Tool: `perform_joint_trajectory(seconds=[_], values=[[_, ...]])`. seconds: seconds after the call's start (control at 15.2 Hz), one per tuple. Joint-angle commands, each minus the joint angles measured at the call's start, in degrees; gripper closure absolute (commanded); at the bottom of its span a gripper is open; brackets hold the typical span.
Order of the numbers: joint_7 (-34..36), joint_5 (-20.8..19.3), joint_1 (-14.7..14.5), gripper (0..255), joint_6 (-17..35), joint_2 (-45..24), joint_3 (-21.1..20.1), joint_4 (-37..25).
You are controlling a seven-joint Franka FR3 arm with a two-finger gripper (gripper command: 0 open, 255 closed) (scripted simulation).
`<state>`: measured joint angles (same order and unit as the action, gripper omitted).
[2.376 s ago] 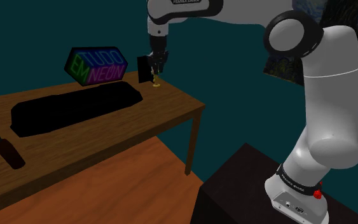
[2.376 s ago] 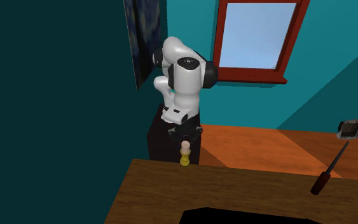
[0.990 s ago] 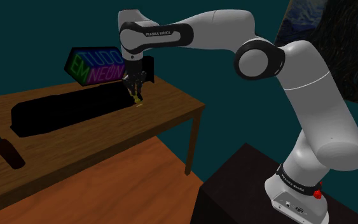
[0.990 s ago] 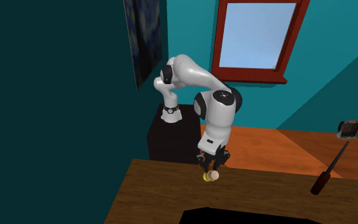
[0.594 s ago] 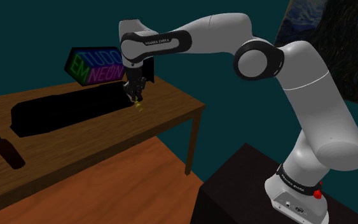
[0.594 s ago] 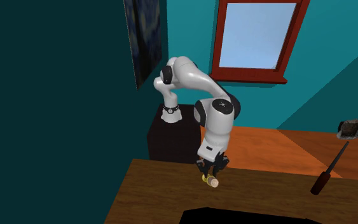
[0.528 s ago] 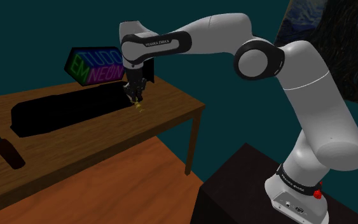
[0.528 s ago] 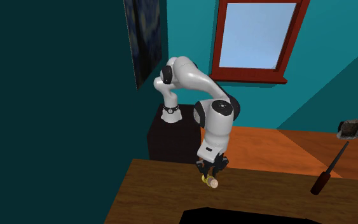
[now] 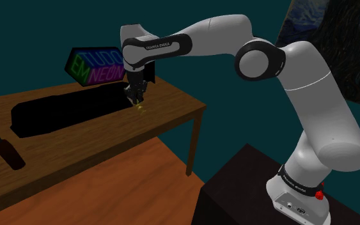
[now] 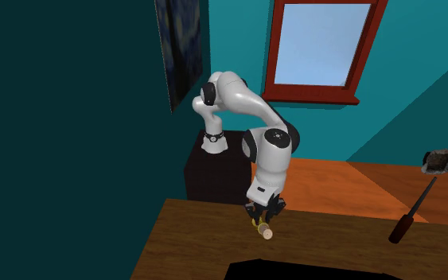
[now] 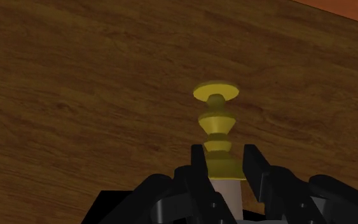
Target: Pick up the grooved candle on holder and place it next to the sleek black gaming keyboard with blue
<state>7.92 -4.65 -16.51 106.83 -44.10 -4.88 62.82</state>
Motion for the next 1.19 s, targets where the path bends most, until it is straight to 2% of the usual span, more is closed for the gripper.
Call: perform_joint_trajectory(seconds=[0.0,0.33,0.59,1.12], values=[[0.0,0.0,0.0,0,0.01,0.0,0.0,0.0],[0.0,0.0,0.0,0,0.01,0.0,0.0,0.0],[-0.21,0.11,-0.3,0,-7.02,0.37,-0.06,-6.67],[-0.21,0.11,-0.3,0,-7.0,0.39,-0.06,-6.63]])
